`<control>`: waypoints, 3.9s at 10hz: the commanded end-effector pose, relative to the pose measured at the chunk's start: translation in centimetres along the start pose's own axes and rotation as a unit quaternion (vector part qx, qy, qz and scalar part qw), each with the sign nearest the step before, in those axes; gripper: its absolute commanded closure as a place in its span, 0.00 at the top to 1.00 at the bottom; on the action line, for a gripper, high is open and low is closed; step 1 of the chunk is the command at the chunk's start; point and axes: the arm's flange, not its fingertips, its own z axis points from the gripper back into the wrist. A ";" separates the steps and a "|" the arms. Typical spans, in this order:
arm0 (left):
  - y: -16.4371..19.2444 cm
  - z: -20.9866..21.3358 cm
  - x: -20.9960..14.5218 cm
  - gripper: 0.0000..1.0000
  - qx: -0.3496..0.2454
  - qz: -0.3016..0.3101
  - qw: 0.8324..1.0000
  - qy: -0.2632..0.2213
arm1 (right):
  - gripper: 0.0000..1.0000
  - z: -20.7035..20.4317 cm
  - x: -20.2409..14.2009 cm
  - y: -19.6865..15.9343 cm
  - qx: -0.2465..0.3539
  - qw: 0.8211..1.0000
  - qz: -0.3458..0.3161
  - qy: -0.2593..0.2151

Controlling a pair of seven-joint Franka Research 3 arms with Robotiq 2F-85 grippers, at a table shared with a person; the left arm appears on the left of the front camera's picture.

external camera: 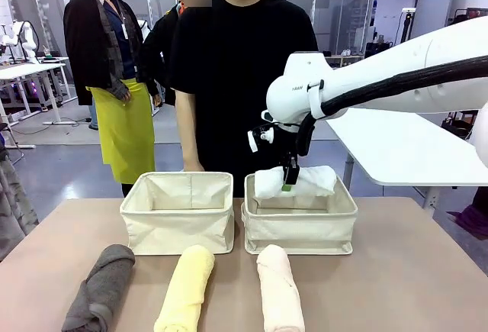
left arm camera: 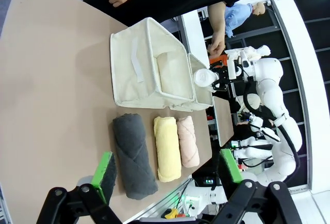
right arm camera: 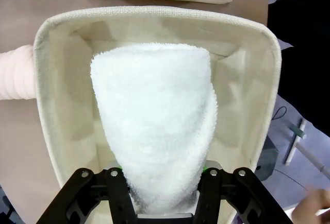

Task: Divide the towels into two baskets.
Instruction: Pick up one hotel-folded towel and place it in the Fabric basket indicated by the person, then pick up one hotel-folded towel from the bottom of the table and place it in the Fabric basket indicated by the person.

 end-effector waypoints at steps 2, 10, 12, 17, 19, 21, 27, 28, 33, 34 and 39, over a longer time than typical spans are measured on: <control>-0.1 0.3 0.0 1.00 -0.007 -0.003 1.000 -0.004 | 0.47 -0.8 0.2 -0.1 -0.019 1.000 -0.013 0.008; -0.1 0.3 0.0 1.00 -0.007 -0.003 1.000 -0.004 | 1.00 -0.8 -0.8 -0.4 -0.024 0.999 -0.023 0.006; -0.1 0.3 0.0 1.00 -0.007 -0.003 1.000 -0.004 | 1.00 -0.2 -1.3 -0.1 -0.032 0.999 -0.036 -0.004; -0.1 0.3 0.0 1.00 -0.007 -0.003 1.000 -0.004 | 1.00 -0.4 -1.0 -1.0 -0.018 1.000 -0.018 -0.001; -0.1 0.3 0.0 1.00 -0.007 -0.003 1.000 -0.004 | 1.00 -0.4 -1.0 -1.0 -0.018 1.000 -0.018 -0.001; -0.1 0.3 0.0 1.00 -0.007 -0.003 1.000 -0.004 | 1.00 -0.4 -1.0 -1.0 -0.018 1.000 -0.018 -0.001; -0.1 0.3 0.0 1.00 -0.007 -0.003 1.000 -0.004 | 1.00 3.3 -2.9 0.3 0.022 0.996 -0.068 -0.044; -0.1 0.3 0.0 1.00 -0.007 -0.003 1.000 -0.004 | 1.00 5.2 -4.1 2.6 0.049 0.994 -0.083 -0.045; -0.1 0.3 0.0 1.00 -0.007 -0.003 1.000 -0.004 | 1.00 10.4 -16.3 11.0 0.160 0.934 -0.274 -0.164; -0.1 0.3 0.0 1.00 -0.007 -0.003 1.000 -0.004 | 1.00 9.9 -19.0 12.2 0.182 0.914 -0.312 -0.185; -0.1 0.3 0.0 1.00 -0.007 -0.003 1.000 -0.004 | 1.00 6.3 -36.8 20.1 0.207 0.762 -0.514 -0.336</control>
